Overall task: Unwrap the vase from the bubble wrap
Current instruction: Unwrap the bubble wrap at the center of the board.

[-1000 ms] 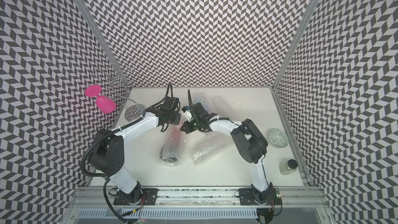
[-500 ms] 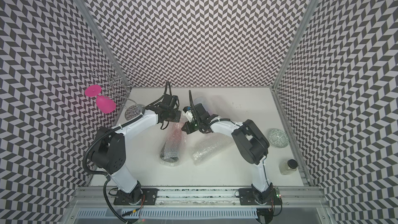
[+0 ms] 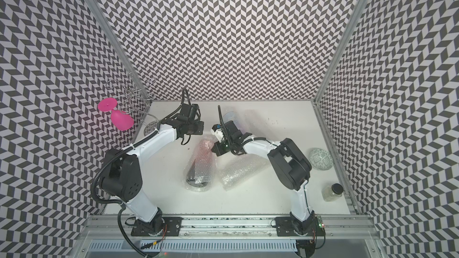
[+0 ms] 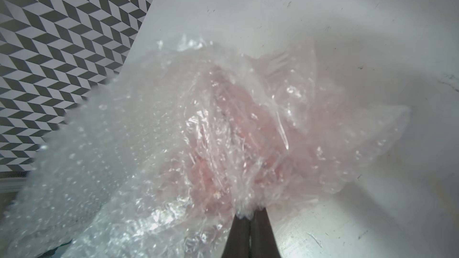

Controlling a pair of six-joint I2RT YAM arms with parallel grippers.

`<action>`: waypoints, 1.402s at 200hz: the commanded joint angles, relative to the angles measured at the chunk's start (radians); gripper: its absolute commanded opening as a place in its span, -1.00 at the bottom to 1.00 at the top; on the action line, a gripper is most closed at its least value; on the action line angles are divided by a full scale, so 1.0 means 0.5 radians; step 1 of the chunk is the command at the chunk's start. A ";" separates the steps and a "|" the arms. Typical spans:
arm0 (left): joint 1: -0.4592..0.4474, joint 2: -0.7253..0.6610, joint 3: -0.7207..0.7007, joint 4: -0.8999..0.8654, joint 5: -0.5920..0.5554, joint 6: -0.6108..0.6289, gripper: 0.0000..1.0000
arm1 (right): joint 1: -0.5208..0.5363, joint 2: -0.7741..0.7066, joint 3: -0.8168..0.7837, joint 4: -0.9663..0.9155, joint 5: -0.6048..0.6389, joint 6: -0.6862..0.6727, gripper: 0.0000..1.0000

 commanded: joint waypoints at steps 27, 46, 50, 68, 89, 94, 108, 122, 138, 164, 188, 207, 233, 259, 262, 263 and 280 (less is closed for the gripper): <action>-0.119 -0.202 0.004 -0.193 0.240 0.146 0.27 | 0.025 -0.103 -0.019 0.024 0.028 -0.030 -1.00; -0.117 -0.199 -0.028 -0.222 0.254 0.163 0.39 | 0.025 -0.074 0.023 0.023 -0.001 -0.017 -1.00; -0.117 -0.195 -0.031 -0.225 0.252 0.164 0.39 | 0.025 -0.066 0.029 0.026 -0.009 -0.012 -1.00; -0.120 -0.180 -0.045 -0.233 0.240 0.185 0.39 | 0.025 -0.050 0.033 0.052 -0.039 0.011 -1.00; -0.119 -0.159 -0.069 -0.234 0.181 0.207 0.30 | 0.025 -0.051 0.029 0.061 -0.036 0.015 -1.00; -0.118 -0.151 -0.072 -0.229 0.179 0.212 0.28 | 0.025 -0.052 0.027 0.061 -0.037 0.014 -1.00; -0.117 -0.112 -0.064 -0.230 0.182 0.216 0.26 | 0.025 -0.053 0.026 0.060 -0.034 0.015 -1.00; -0.118 -0.065 -0.043 -0.251 0.159 0.205 0.25 | 0.025 -0.058 0.020 0.070 -0.030 0.025 -1.00; -0.119 -0.053 -0.050 -0.251 0.131 0.200 0.22 | 0.025 -0.067 0.003 0.078 -0.031 0.028 -1.00; -0.117 -0.060 -0.089 -0.247 0.080 0.216 0.16 | 0.025 -0.077 -0.008 0.083 -0.023 0.026 -1.00; -0.119 -0.063 -0.111 -0.247 0.044 0.220 0.13 | 0.025 -0.071 0.003 0.074 -0.021 0.014 -1.00; -0.117 -0.078 -0.119 -0.247 0.039 0.214 0.11 | 0.025 -0.058 0.015 0.063 -0.024 0.006 -1.00; -0.118 -0.097 -0.167 -0.235 -0.015 0.221 0.04 | 0.025 -0.053 0.024 0.055 -0.023 -0.001 -1.00; -0.120 -0.067 -0.156 -0.238 -0.059 0.225 -0.06 | 0.025 -0.039 0.040 0.046 -0.024 -0.008 -1.00; -0.119 -0.065 -0.152 -0.240 -0.065 0.224 -0.08 | 0.025 -0.037 0.043 0.046 -0.024 -0.009 -1.00; -0.118 -0.065 -0.151 -0.240 -0.068 0.224 -0.08 | 0.025 -0.038 0.043 0.046 -0.024 -0.010 -1.00; -0.117 -0.051 -0.143 -0.247 -0.081 0.225 -0.12 | 0.023 -0.036 0.044 0.044 -0.020 -0.011 -1.00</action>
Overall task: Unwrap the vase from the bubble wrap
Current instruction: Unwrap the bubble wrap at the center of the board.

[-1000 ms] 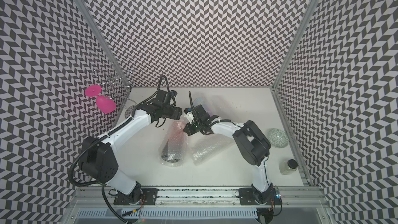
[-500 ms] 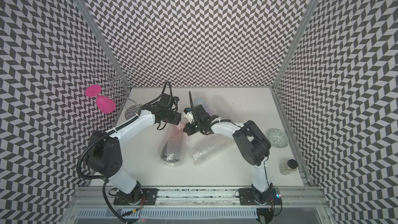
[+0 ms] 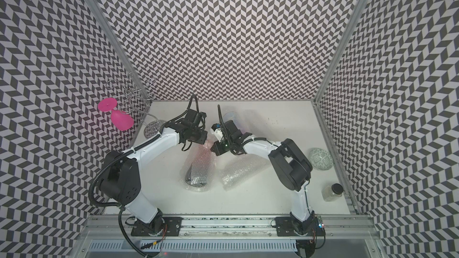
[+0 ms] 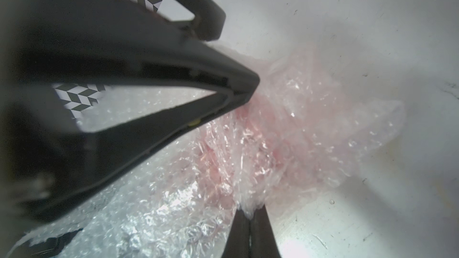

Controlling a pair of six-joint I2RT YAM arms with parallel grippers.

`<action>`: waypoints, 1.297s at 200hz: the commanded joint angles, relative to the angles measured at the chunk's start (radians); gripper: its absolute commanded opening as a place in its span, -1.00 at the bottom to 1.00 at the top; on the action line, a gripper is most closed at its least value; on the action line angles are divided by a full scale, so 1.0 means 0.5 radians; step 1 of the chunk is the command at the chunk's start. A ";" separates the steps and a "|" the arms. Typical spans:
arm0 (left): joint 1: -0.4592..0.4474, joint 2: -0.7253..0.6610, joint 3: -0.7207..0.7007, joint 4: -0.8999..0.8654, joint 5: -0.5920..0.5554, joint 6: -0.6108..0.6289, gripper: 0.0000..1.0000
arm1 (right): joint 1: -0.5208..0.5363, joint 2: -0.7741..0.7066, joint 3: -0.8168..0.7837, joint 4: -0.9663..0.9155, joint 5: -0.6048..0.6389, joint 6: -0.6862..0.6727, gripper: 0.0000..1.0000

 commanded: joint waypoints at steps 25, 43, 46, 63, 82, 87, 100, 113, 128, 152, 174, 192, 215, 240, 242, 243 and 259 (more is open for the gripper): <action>0.003 0.000 -0.019 -0.088 -0.123 0.026 -0.11 | 0.014 -0.013 0.037 0.019 -0.004 -0.025 -1.00; 0.003 -0.035 -0.015 -0.112 -0.123 0.026 -0.07 | 0.014 0.000 0.051 0.015 -0.007 -0.032 -1.00; 0.003 -0.040 -0.017 -0.113 -0.122 0.024 -0.07 | 0.014 0.000 0.055 0.014 -0.004 -0.034 -1.00; 0.004 -0.088 -0.041 -0.102 -0.124 0.016 -0.05 | 0.013 0.008 0.072 -0.006 -0.002 -0.046 -1.00; 0.018 -0.101 -0.064 -0.101 -0.119 0.014 -0.04 | 0.011 0.004 0.073 -0.014 0.008 -0.061 -1.00; 0.020 -0.104 -0.070 -0.101 -0.119 0.014 -0.03 | 0.012 0.006 0.074 -0.016 0.008 -0.063 -1.00; 0.023 -0.113 -0.082 -0.095 -0.123 0.014 -0.02 | 0.012 0.010 0.082 -0.017 0.010 -0.065 -1.00; 0.024 -0.117 -0.096 -0.088 -0.128 0.015 -0.01 | 0.011 0.013 0.086 -0.020 0.006 -0.068 -1.00; 0.024 -0.127 -0.103 -0.091 -0.128 0.014 -0.01 | 0.011 0.017 0.084 -0.025 0.009 -0.072 -1.00; 0.028 -0.130 -0.130 -0.077 -0.134 0.017 -0.02 | 0.011 0.028 0.074 -0.011 0.000 -0.065 -1.00; 0.028 -0.091 -0.166 -0.019 -0.101 0.011 -0.08 | 0.011 0.057 0.119 -0.058 -0.007 -0.079 -1.00; 0.018 -0.044 -0.174 0.020 0.001 -0.010 -0.37 | 0.014 0.066 0.174 -0.097 0.010 -0.092 -1.00; -0.027 -0.016 -0.163 0.046 0.007 -0.008 -0.53 | 0.023 0.066 0.211 -0.107 0.020 -0.091 -1.00; -0.030 0.011 -0.130 0.049 0.021 0.000 -0.73 | 0.042 0.069 0.210 -0.124 0.033 -0.097 -1.00; -0.030 0.015 -0.128 0.049 0.022 0.001 -0.74 | 0.044 0.068 0.209 -0.125 0.035 -0.100 -1.00; -0.032 0.017 -0.126 0.049 0.022 0.001 -0.75 | 0.044 0.068 0.208 -0.125 0.035 -0.099 -1.00; -0.030 0.032 -0.087 0.046 0.017 0.013 -0.87 | 0.051 0.066 0.197 -0.125 0.045 -0.101 -1.00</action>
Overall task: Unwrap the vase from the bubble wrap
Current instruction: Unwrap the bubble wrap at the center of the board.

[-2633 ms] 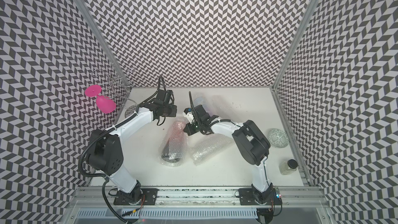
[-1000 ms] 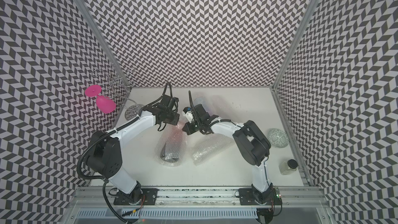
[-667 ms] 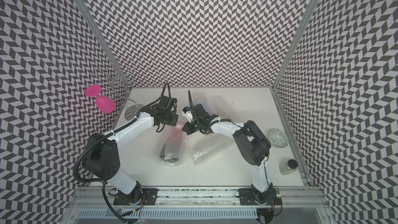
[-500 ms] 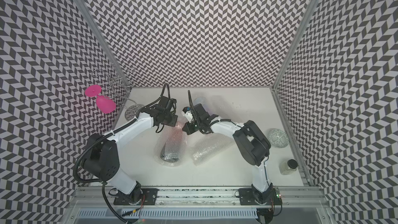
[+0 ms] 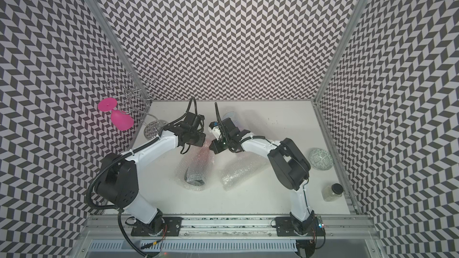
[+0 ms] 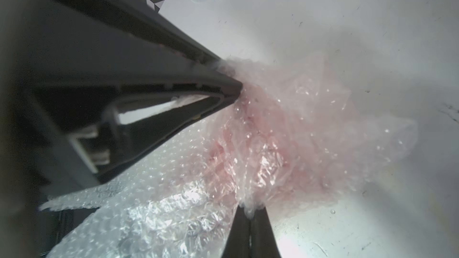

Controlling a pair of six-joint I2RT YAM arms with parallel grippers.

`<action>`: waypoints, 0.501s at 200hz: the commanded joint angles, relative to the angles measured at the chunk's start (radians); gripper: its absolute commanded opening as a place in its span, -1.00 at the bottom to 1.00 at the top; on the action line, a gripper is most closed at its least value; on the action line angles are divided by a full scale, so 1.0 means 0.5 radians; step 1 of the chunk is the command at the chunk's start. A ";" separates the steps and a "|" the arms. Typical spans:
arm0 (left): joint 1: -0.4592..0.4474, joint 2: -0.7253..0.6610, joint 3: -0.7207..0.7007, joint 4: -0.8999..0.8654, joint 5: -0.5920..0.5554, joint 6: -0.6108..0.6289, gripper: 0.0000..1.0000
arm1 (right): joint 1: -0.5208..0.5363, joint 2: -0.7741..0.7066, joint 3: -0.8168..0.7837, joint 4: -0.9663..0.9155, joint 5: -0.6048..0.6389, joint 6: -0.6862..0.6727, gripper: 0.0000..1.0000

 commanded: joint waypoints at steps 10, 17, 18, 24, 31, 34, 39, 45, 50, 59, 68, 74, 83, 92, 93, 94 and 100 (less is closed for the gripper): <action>-0.013 0.093 0.060 0.001 0.045 0.014 -0.95 | 0.037 0.029 0.048 0.017 0.019 -0.045 -1.00; -0.013 0.091 0.070 0.001 0.044 0.014 -0.98 | 0.039 0.037 0.059 0.006 0.025 -0.050 -1.00; -0.012 0.091 0.070 0.002 0.044 0.014 -0.99 | 0.039 0.038 0.062 0.004 0.027 -0.052 -1.00; -0.012 0.086 0.075 0.007 0.047 0.012 -1.00 | 0.040 0.046 0.077 -0.011 0.033 -0.059 -1.00; -0.012 0.083 0.079 0.013 0.048 0.014 -1.00 | 0.041 0.059 0.100 -0.031 0.040 -0.067 -1.00; -0.013 0.079 0.080 0.015 0.048 0.014 -1.00 | 0.042 0.063 0.107 -0.039 0.043 -0.071 -1.00; -0.013 0.073 0.080 0.020 0.048 0.014 -1.00 | 0.042 0.068 0.118 -0.047 0.047 -0.072 -1.00; -0.010 0.062 0.080 0.032 0.052 0.016 -1.00 | 0.043 0.070 0.126 -0.056 0.056 -0.076 -1.00; -0.009 0.051 0.080 0.045 0.061 0.014 -1.00 | 0.043 0.074 0.134 -0.062 0.061 -0.080 -1.00; -0.007 0.029 0.071 0.080 0.082 0.015 -1.00 | 0.043 0.077 0.143 -0.076 0.075 -0.085 -1.00; 0.002 0.000 0.065 0.113 0.122 0.000 -1.00 | 0.044 0.081 0.155 -0.105 0.108 -0.095 -1.00; 0.011 -0.027 0.055 0.149 0.164 -0.018 -1.00 | 0.048 0.084 0.163 -0.130 0.138 -0.110 -1.00; 0.028 -0.066 0.029 0.213 0.223 -0.052 -1.00 | 0.053 0.094 0.177 -0.168 0.178 -0.130 -1.00; 0.049 -0.103 0.000 0.285 0.296 -0.086 -1.00 | 0.055 0.099 0.187 -0.194 0.199 -0.142 -1.00; 0.051 -0.107 -0.005 0.296 0.302 -0.090 -1.00 | 0.055 0.101 0.187 -0.196 0.201 -0.145 -1.00; 0.052 -0.113 -0.008 0.307 0.308 -0.093 -1.00 | 0.055 0.100 0.188 -0.197 0.204 -0.145 -1.00; 0.066 -0.132 -0.029 0.356 0.343 -0.121 -1.00 | 0.056 0.100 0.188 -0.204 0.214 -0.146 -1.00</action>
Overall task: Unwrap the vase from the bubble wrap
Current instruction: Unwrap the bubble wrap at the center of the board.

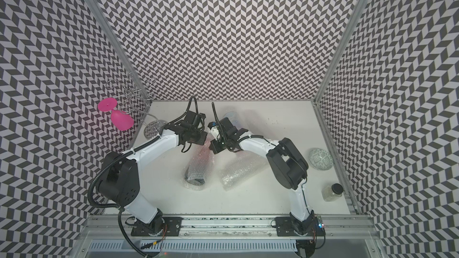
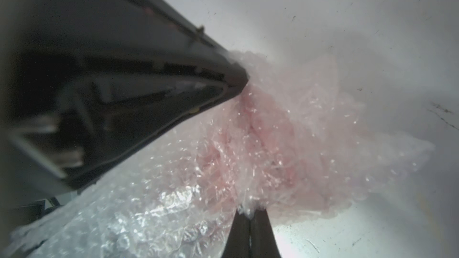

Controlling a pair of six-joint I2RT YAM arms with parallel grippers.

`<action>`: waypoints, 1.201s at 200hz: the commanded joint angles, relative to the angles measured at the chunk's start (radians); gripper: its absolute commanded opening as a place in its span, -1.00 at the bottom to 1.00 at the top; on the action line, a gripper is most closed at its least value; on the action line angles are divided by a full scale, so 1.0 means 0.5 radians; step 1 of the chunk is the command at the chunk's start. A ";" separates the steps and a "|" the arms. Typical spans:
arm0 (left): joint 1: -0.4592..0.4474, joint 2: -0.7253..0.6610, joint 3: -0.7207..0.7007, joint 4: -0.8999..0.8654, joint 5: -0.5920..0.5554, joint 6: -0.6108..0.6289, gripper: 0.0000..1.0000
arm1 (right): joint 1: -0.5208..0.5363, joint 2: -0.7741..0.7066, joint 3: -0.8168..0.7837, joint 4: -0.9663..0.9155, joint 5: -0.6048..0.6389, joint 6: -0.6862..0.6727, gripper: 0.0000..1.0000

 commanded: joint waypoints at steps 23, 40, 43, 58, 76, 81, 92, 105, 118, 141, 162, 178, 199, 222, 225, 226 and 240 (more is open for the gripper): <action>0.100 -0.144 -0.070 0.367 0.311 -0.179 -1.00 | 0.038 0.052 0.051 -0.030 0.126 -0.080 -1.00; 0.144 -0.146 -0.085 0.419 0.367 -0.235 -1.00 | 0.058 0.051 0.046 -0.046 0.161 -0.104 -1.00; 0.152 -0.147 -0.088 0.429 0.376 -0.242 -1.00 | 0.062 0.050 0.045 -0.048 0.167 -0.108 -1.00; 0.169 -0.136 -0.088 0.463 0.380 -0.274 -1.00 | 0.083 0.043 0.034 -0.052 0.196 -0.129 -1.00; 0.188 -0.106 -0.077 0.485 0.354 -0.310 -1.00 | 0.091 0.032 -0.003 -0.029 0.188 -0.134 -1.00; 0.189 -0.099 -0.071 0.491 0.334 -0.316 -1.00 | 0.091 0.028 -0.018 -0.020 0.182 -0.133 -1.00; 0.196 -0.086 -0.061 0.497 0.298 -0.328 -1.00 | 0.091 0.021 -0.039 -0.006 0.169 -0.130 -1.00; 0.203 -0.083 -0.060 0.517 0.267 -0.331 -1.00 | 0.094 0.014 -0.057 0.002 0.167 -0.124 -1.00; 0.212 -0.089 -0.068 0.539 0.241 -0.340 -1.00 | 0.093 0.003 -0.074 0.016 0.163 -0.118 -1.00; 0.249 -0.090 -0.089 0.583 0.234 -0.399 -1.00 | 0.094 -0.017 -0.099 0.022 0.166 -0.116 -1.00; 0.284 -0.085 -0.097 0.625 0.263 -0.462 -1.00 | 0.094 -0.034 -0.122 0.029 0.176 -0.117 -1.00; 0.312 -0.071 -0.100 0.649 0.306 -0.525 -1.00 | 0.094 -0.040 -0.126 0.024 0.184 -0.121 -1.00; 0.371 -0.068 -0.141 0.721 0.409 -0.657 -1.00 | 0.097 -0.044 -0.127 0.016 0.201 -0.130 -1.00; 0.448 -0.082 -0.222 0.837 0.555 -0.810 -1.00 | 0.101 -0.041 -0.133 0.001 0.227 -0.139 -1.00; 0.458 -0.084 -0.229 0.849 0.570 -0.824 -1.00 | 0.099 -0.041 -0.135 -0.001 0.230 -0.139 -1.00; 0.461 -0.087 -0.234 0.853 0.575 -0.828 -1.00 | 0.100 -0.041 -0.136 -0.002 0.231 -0.138 -1.00; 0.490 -0.106 -0.279 0.905 0.630 -0.880 -1.00 | 0.101 -0.029 -0.147 -0.007 0.239 -0.138 -1.00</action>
